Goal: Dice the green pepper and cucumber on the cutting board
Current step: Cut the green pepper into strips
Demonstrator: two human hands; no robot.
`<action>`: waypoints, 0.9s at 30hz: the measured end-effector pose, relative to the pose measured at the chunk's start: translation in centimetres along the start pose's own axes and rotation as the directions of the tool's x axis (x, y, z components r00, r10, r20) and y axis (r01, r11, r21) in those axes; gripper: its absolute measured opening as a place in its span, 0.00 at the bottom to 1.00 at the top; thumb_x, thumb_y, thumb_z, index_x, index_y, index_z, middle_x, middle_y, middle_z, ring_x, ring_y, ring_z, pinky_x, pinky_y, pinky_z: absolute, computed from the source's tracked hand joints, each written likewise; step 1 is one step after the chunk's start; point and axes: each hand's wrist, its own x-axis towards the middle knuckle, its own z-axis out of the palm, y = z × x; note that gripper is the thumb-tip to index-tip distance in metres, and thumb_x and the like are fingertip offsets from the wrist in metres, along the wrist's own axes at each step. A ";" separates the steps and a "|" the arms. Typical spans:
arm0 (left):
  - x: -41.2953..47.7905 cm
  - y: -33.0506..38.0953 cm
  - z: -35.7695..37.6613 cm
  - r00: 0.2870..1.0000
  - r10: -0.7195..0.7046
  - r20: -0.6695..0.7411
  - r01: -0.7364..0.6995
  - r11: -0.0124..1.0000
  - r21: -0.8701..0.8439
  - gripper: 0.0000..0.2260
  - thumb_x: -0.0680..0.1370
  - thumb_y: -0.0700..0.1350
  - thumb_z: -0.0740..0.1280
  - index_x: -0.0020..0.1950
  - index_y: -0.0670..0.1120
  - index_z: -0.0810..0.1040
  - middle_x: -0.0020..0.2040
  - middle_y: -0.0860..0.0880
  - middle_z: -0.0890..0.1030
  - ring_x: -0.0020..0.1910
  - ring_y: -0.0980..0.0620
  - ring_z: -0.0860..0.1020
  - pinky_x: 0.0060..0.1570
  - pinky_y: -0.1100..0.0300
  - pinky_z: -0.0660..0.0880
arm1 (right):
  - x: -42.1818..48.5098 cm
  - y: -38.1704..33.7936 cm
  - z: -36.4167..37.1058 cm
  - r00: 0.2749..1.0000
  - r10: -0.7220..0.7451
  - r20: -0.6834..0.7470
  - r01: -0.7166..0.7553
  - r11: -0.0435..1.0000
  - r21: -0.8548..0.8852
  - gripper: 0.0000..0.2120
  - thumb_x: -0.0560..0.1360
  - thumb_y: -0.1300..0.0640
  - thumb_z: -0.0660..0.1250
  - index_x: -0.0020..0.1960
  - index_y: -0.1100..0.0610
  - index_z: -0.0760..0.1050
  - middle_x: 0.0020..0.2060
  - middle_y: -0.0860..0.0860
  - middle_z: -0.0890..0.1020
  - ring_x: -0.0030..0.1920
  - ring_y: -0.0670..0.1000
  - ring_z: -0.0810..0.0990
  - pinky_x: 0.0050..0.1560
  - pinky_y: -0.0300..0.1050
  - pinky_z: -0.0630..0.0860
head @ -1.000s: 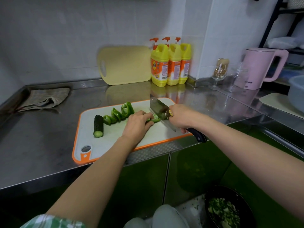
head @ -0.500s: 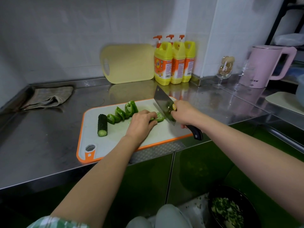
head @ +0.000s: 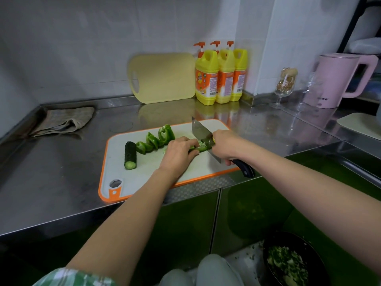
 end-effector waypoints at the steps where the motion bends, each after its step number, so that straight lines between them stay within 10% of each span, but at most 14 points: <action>1: 0.0 0.0 0.0 1.000 -0.001 -0.001 0.001 1.000 0.000 0.07 0.76 0.45 0.70 0.52 0.44 0.81 0.47 0.42 0.81 0.46 0.41 0.77 0.45 0.51 0.72 | 0.2 -0.1 0.2 1.000 0.001 -0.015 -0.001 1.000 0.011 0.10 0.71 0.69 0.62 0.50 0.64 0.78 0.27 0.57 0.81 0.26 0.53 0.80 0.27 0.42 0.76; 9: -0.1 0.0 -0.1 1.000 -0.006 -0.011 0.006 1.000 -0.012 0.07 0.77 0.46 0.69 0.52 0.44 0.82 0.48 0.43 0.81 0.47 0.41 0.77 0.47 0.50 0.73 | -0.2 1.0 -1.1 0.995 -0.016 -0.102 0.039 0.974 0.225 0.06 0.77 0.65 0.55 0.51 0.62 0.69 0.34 0.61 0.80 0.29 0.58 0.81 0.30 0.48 0.77; 20: -0.1 0.2 -0.1 0.999 -0.039 0.013 0.039 0.999 -0.012 0.07 0.77 0.46 0.69 0.52 0.45 0.81 0.48 0.43 0.81 0.47 0.42 0.77 0.48 0.51 0.71 | -1.1 -0.2 -0.5 1.000 0.003 0.030 -0.003 1.000 0.001 0.11 0.72 0.70 0.60 0.53 0.66 0.76 0.27 0.56 0.79 0.25 0.52 0.78 0.24 0.40 0.71; 27: -0.2 0.2 -0.3 0.999 -0.046 0.022 0.047 0.999 -0.008 0.08 0.76 0.46 0.70 0.52 0.44 0.82 0.49 0.43 0.81 0.48 0.41 0.77 0.48 0.52 0.71 | 0.3 -0.7 0.4 0.998 0.030 -0.053 -0.026 0.997 0.071 0.11 0.72 0.69 0.64 0.53 0.65 0.77 0.35 0.59 0.83 0.35 0.57 0.84 0.38 0.48 0.80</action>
